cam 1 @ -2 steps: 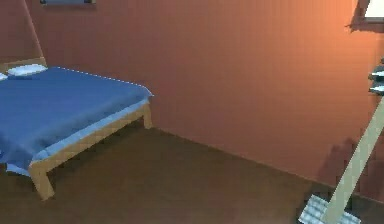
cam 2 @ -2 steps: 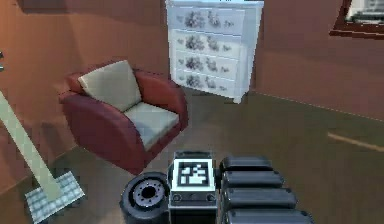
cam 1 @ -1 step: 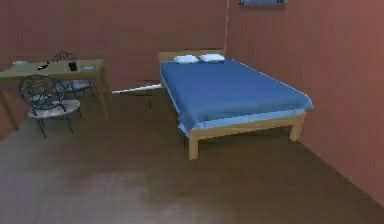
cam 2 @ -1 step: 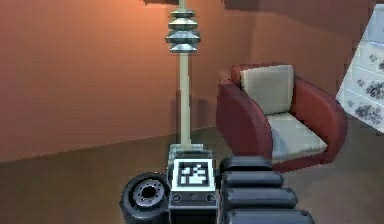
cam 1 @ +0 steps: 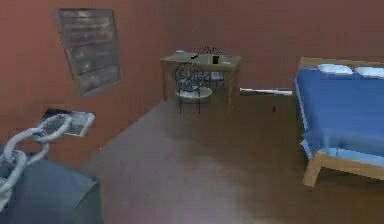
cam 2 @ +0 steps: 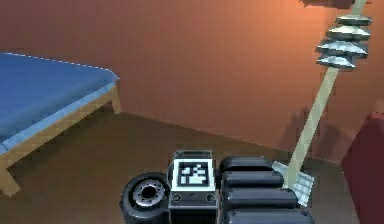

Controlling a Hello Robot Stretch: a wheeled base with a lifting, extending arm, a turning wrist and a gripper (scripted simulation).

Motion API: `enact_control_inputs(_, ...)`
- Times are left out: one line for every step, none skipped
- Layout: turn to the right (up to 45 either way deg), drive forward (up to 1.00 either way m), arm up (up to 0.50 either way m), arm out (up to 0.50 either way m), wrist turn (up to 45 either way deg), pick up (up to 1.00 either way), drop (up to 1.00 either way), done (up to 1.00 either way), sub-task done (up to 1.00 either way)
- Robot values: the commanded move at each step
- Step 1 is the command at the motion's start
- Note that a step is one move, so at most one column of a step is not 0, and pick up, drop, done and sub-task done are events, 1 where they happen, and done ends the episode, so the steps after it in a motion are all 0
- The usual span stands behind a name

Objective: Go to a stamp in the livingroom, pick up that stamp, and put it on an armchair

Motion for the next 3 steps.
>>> enact_control_inputs(45.0,0.0,0.0,0.0,0.0,0.0,0.0,0.0,0.0)
enact_control_inputs(45.0,0.0,0.0,0.0,0.0,0.0,0.0,0.0,0.0)
enact_control_inputs(45.0,0.0,0.0,0.0,0.0,0.0,0.0,0.0,0.0)
